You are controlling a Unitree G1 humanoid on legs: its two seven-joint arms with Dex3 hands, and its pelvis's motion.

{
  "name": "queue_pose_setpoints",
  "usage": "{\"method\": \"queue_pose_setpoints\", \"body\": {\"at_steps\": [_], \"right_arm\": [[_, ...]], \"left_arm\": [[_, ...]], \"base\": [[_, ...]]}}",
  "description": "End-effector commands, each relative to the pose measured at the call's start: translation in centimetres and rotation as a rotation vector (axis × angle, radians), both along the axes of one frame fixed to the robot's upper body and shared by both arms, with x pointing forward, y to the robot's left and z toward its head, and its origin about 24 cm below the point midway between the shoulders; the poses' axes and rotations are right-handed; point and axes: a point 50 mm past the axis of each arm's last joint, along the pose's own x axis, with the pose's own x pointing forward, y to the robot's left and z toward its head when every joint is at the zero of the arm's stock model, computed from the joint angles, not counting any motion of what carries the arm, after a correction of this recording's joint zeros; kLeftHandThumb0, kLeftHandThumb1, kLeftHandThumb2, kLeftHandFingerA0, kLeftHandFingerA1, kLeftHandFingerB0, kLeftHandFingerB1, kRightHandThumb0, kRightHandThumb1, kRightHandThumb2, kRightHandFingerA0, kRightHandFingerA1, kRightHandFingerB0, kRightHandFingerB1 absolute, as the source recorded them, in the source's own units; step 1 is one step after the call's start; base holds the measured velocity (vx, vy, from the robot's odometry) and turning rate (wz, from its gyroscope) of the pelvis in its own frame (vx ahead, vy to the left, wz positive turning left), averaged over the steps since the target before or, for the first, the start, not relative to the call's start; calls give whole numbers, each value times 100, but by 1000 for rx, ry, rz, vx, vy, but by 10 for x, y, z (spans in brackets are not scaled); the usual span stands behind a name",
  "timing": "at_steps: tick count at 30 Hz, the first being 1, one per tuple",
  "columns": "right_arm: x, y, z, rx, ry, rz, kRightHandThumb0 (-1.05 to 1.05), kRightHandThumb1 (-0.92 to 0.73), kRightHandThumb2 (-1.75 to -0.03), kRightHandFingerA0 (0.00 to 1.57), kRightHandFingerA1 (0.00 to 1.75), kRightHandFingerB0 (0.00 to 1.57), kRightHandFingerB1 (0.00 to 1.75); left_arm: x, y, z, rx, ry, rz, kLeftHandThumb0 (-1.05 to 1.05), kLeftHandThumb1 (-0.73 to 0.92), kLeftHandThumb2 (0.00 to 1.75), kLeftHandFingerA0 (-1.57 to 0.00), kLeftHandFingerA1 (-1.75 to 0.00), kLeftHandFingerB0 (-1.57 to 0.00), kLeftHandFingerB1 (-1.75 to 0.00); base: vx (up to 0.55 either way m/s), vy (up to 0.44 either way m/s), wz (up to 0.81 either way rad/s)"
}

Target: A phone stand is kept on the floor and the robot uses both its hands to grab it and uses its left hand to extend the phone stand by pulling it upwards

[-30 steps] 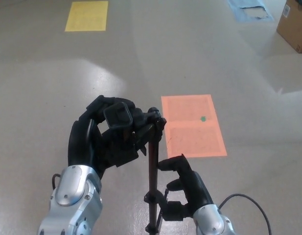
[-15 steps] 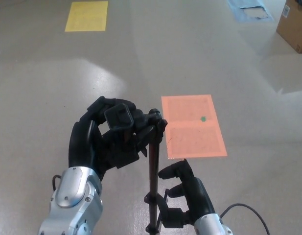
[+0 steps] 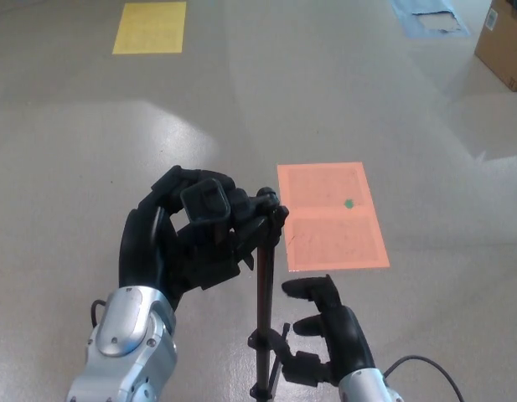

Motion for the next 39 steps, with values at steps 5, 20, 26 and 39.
{"method": "queue_pose_setpoints", "body": {"at_steps": [5, 20, 26, 39], "right_arm": [[-3, 28, 4, -13, 6, 88, -83, -65, -60, 0, 41, 0, 12], [2, 41, 11, -140, -35, 244, -78, -58, -94, 18, 67, 10, 55], [1, 49, 10, -186, 6, 280, -105, -63, -109, 0, 20, 0, 5], [36, 59, 47, -62, 27, 177, -83, -62, -56, 12, 90, 17, 82]], "left_arm": [[-3, 1, -9, 13, 60, 9, -21, 67, 55, -77, -174, -58, -173], [-7, -27, 4, -88, 25, -76, -23, 65, 55, -81, -175, -66, -175], [-16, -62, 13, -91, 23, -147, -30, 63, 55, -87, -175, -72, -171], [-46, -94, 25, -190, 4, -267, -29, 67, 52, -85, -175, -69, -173]], "base": [[0, 0, 0], [0, 0, 0], [0, 0, 0], [0, 0, 0]]}}
